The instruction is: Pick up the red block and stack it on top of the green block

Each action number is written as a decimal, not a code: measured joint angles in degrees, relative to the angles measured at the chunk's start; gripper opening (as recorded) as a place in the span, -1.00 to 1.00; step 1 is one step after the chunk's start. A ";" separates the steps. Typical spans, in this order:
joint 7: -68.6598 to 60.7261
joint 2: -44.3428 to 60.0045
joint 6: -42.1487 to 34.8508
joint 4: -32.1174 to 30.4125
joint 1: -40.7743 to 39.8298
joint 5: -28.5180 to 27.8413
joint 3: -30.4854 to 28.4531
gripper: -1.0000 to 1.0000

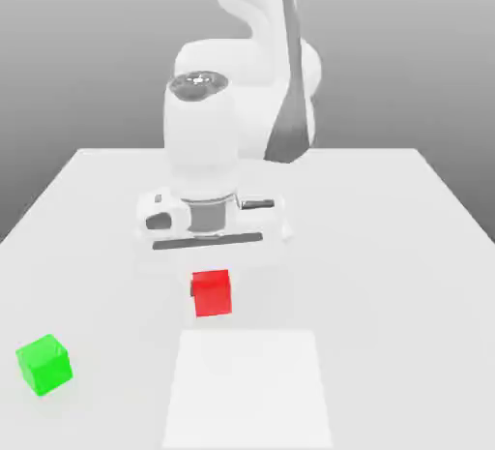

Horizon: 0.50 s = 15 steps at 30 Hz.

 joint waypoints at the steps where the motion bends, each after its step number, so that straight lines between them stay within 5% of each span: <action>1: 0.68 0.61 -0.66 1.28 -0.44 0.95 -0.57 -1.00; 15: 18.96 10.51 -9.43 19.30 -11.75 1.32 -9.06 -1.00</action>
